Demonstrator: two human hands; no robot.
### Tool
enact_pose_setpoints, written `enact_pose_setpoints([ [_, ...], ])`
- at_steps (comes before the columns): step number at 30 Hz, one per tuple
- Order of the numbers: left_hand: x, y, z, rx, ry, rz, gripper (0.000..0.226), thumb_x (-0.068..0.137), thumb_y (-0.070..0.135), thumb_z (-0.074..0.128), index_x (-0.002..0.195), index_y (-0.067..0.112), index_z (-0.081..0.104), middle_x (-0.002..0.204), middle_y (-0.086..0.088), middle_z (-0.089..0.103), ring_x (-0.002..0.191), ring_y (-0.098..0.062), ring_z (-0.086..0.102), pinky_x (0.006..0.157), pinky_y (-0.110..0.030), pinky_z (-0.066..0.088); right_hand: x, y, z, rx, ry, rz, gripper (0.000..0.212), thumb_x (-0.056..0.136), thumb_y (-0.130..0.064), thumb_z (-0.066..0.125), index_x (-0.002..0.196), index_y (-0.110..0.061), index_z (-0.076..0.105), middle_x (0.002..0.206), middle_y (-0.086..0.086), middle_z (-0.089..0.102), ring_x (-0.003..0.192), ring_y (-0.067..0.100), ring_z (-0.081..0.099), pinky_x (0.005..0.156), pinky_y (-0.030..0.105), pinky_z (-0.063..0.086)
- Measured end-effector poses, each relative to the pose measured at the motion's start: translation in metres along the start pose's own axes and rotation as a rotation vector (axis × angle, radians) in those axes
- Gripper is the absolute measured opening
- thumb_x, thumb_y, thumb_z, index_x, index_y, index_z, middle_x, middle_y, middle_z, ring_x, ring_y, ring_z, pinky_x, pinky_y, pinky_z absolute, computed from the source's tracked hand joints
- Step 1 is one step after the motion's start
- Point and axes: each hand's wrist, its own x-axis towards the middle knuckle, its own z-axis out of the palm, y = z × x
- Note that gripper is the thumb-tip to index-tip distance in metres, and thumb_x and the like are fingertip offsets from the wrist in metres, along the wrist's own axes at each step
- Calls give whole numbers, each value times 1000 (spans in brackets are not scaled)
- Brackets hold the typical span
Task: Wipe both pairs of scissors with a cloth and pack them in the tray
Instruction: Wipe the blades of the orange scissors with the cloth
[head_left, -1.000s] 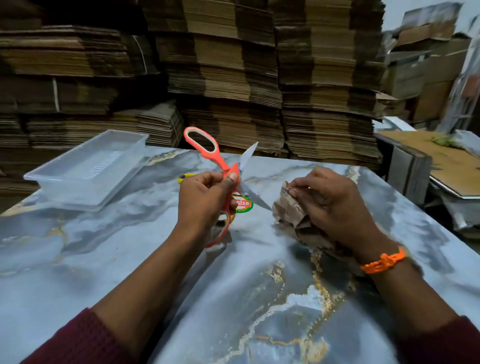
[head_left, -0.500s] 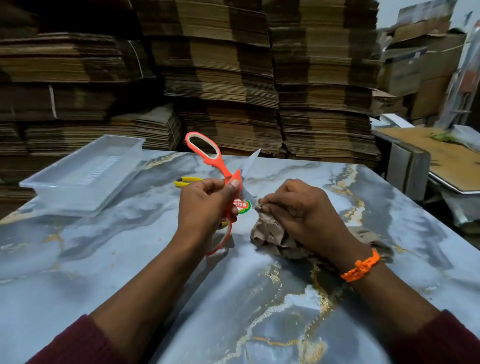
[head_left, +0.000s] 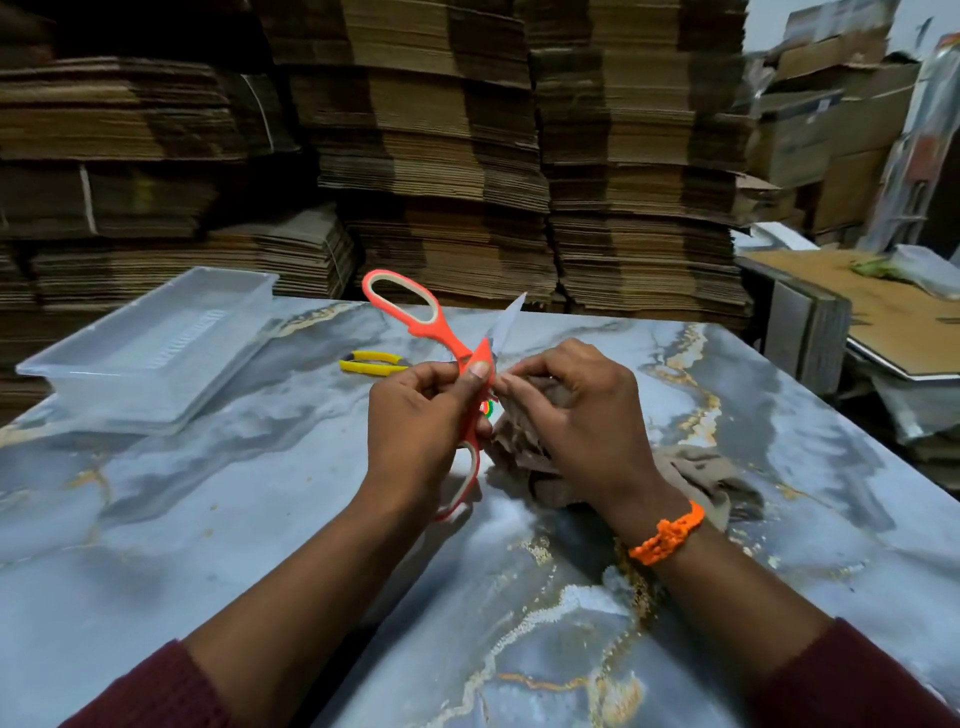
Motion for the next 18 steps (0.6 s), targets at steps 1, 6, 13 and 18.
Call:
enact_pose_setpoints([
  [1, 0, -1, 1, 4, -3, 7, 17, 93, 15, 73, 90, -2, 75, 63, -8, 69, 45, -14, 59, 49, -27, 52, 1, -1, 2, 10, 16, 39, 7, 86, -20, 82, 89, -15, 79, 85, -2, 70, 83, 10, 65, 76, 22, 51],
  [6, -1, 0, 5, 9, 32, 34, 17, 92, 16, 74, 85, 0, 74, 62, -6, 71, 45, -15, 59, 49, -28, 52, 6, 8, -1, 44, 173, 248, 4, 91, -20, 76, 87, -18, 78, 87, -5, 70, 83, 4, 65, 81, 33, 55],
  [13, -2, 4, 8, -22, 87, 34, 13, 92, 19, 74, 86, 7, 73, 71, -6, 76, 53, -17, 66, 56, -32, 60, 3, -6, -13, -47, 196, 57, 4, 93, -17, 74, 93, -13, 77, 90, -1, 69, 87, 12, 62, 79, 25, 50],
  [18, -4, 1, 9, 27, 63, 71, 15, 94, 17, 72, 93, 2, 75, 77, -11, 77, 52, -16, 67, 55, -30, 59, 0, -8, 6, -165, 64, -135, 8, 95, -17, 71, 97, -11, 76, 86, 5, 63, 84, 28, 57, 72, 36, 46],
])
